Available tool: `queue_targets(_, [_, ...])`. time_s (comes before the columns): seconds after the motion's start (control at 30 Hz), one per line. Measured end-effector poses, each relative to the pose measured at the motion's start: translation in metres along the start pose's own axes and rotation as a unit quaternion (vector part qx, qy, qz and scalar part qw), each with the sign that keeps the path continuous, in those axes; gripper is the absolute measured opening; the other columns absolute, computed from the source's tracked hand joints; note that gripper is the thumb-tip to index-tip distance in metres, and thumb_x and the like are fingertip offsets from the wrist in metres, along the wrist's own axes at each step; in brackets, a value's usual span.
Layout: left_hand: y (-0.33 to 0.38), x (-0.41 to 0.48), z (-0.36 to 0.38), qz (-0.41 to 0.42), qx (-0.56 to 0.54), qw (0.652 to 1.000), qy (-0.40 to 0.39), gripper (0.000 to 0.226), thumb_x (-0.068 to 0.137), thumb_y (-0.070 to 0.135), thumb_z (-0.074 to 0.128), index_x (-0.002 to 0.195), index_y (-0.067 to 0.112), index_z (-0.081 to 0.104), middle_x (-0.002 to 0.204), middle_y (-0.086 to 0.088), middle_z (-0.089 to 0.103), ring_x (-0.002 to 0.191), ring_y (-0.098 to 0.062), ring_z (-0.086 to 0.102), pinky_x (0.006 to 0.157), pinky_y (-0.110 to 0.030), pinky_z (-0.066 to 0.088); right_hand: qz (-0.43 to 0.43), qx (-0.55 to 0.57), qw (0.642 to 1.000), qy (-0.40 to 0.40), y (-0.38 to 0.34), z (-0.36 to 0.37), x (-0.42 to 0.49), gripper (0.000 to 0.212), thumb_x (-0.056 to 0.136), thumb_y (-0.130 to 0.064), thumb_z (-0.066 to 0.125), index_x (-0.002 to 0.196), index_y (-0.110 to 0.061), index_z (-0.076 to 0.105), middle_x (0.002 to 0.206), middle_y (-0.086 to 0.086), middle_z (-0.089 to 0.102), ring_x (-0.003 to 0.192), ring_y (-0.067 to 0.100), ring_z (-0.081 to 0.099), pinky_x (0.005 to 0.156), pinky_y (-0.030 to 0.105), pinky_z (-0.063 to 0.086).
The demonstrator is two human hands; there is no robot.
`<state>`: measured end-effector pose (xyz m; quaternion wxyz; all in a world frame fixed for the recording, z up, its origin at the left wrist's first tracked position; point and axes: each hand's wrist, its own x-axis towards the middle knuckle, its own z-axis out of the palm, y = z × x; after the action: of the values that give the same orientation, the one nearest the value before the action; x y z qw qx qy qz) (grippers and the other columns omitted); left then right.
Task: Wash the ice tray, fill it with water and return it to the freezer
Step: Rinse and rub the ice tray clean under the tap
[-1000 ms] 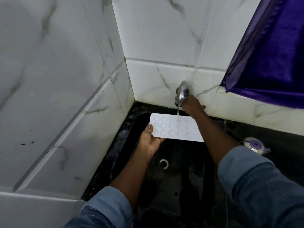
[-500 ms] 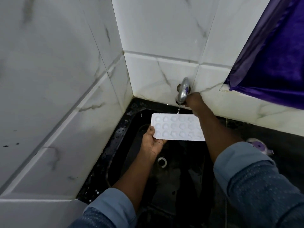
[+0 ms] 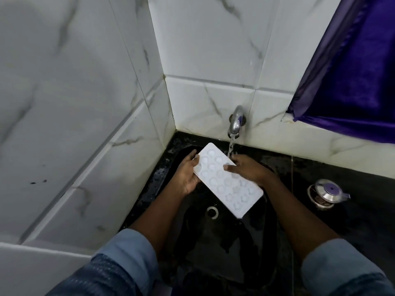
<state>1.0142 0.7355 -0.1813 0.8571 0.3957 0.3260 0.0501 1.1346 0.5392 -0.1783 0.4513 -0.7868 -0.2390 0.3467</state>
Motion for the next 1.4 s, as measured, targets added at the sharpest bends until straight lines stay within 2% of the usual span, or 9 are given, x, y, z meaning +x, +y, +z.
queue_targets(0.17, [0.005, -0.018, -0.018, -0.007, 0.117, 0.986, 0.121, 0.049, 0.107, 0.044, 0.054, 0.151, 0.023, 0.05, 0.152, -0.003, 0.053, 0.137, -0.032, 0.052, 0.106, -0.049, 0.042, 0.121, 0.266, 0.951, 0.1, 0.039, 0.031, -0.028, 0.028, 0.099, -0.02, 0.072, 0.118, 0.001, 0.07, 0.111, 0.018, 0.078, 0.099, 0.037, 0.076, 0.094, 0.056, 0.058])
queue_targets(0.37, [-0.012, -0.064, -0.063, -0.07, 0.077, 0.984, 0.142, 0.039, 0.109, 0.037, 0.049, 0.141, 0.016, 0.057, 0.148, -0.009, 0.056, 0.124, -0.03, 0.054, 0.102, -0.047, 0.041, 0.187, 0.346, 0.886, 0.245, 0.066, 0.071, -0.059, 0.017, 0.097, -0.005, 0.07, 0.11, 0.004, 0.065, 0.11, 0.018, 0.074, 0.095, 0.037, 0.074, 0.088, 0.056, 0.061])
queue_targets(0.47, [-0.019, -0.082, -0.081, -0.076, 0.042, 0.986, 0.145, 0.036, 0.108, 0.035, 0.049, 0.136, 0.015, 0.06, 0.135, -0.009, 0.06, 0.121, -0.029, 0.054, 0.102, -0.047, 0.042, 0.187, 0.392, 0.846, 0.309, 0.062, 0.077, -0.076, 0.005, 0.098, 0.0, 0.068, 0.095, -0.002, 0.063, 0.094, 0.015, 0.07, 0.077, 0.028, 0.068, 0.069, 0.039, 0.054])
queue_targets(0.6, [-0.025, -0.095, -0.097, -0.087, 0.0, 0.985, 0.147, 0.023, 0.107, 0.034, 0.051, 0.106, 0.015, 0.065, 0.124, -0.01, 0.062, 0.12, -0.031, 0.055, 0.101, -0.046, 0.042, 0.169, 0.432, 0.827, 0.317, 0.057, 0.087, -0.091, 0.007, 0.098, 0.0, 0.067, 0.104, 0.0, 0.064, 0.095, 0.013, 0.071, 0.077, 0.024, 0.067, 0.064, 0.035, 0.052])
queue_targets(0.8, [-0.037, -0.104, -0.097, -0.114, 0.015, 0.984, 0.135, 0.02, 0.106, 0.03, 0.052, 0.097, 0.016, 0.064, 0.116, -0.01, 0.063, 0.11, -0.03, 0.058, 0.099, -0.045, 0.041, 0.136, 0.476, 0.809, 0.316, 0.046, 0.102, -0.104, 0.009, 0.099, 0.0, 0.066, 0.107, -0.004, 0.065, 0.106, 0.012, 0.072, 0.085, 0.022, 0.068, 0.069, 0.036, 0.055])
queue_targets(1.1, [-0.055, -0.117, -0.052, -0.118, 0.062, 0.991, -0.001, 0.049, 0.105, 0.052, 0.055, 0.13, 0.01, 0.063, 0.132, -0.011, 0.068, 0.122, -0.036, 0.064, 0.095, -0.048, 0.052, 0.117, 0.518, 0.805, 0.265, 0.02, 0.117, -0.111, 0.024, 0.099, 0.001, 0.065, 0.122, -0.004, 0.064, 0.12, 0.014, 0.074, 0.095, 0.026, 0.073, 0.061, 0.033, 0.058])
queue_targets(1.27, [-0.054, -0.109, -0.039, -0.004, -0.067, 0.998, -0.013, 0.048, 0.11, 0.048, 0.045, 0.135, 0.01, 0.063, 0.127, -0.02, 0.074, 0.11, -0.036, 0.075, 0.081, -0.05, 0.064, 0.124, 0.447, 0.852, 0.243, 0.006, 0.122, -0.118, 0.038, 0.103, -0.019, 0.066, 0.135, -0.001, 0.058, 0.12, 0.014, 0.073, 0.1, 0.031, 0.074, 0.082, 0.045, 0.061])
queue_targets(1.33, [-0.047, -0.109, -0.039, 0.01, -0.081, 0.997, -0.003, 0.037, 0.112, 0.043, 0.043, 0.125, 0.015, 0.063, 0.117, -0.014, 0.078, 0.095, -0.03, 0.08, 0.068, -0.045, 0.065, 0.113, 0.228, 0.89, 0.379, 0.012, 0.112, -0.113, 0.062, 0.105, -0.032, 0.06, 0.155, -0.002, 0.038, 0.15, 0.015, 0.054, 0.136, 0.038, 0.054, 0.112, 0.049, 0.044])
queue_targets(1.4, [-0.041, -0.111, -0.04, 0.008, -0.085, 0.996, -0.03, 0.038, 0.111, 0.043, 0.042, 0.126, 0.016, 0.063, 0.12, -0.015, 0.077, 0.097, -0.03, 0.079, 0.071, -0.046, 0.065, 0.056, -0.09, 0.922, 0.372, 0.017, 0.102, -0.104, 0.077, 0.107, -0.049, 0.046, 0.165, -0.006, 0.016, 0.171, 0.01, 0.022, 0.159, 0.032, 0.018, 0.128, 0.05, 0.003])
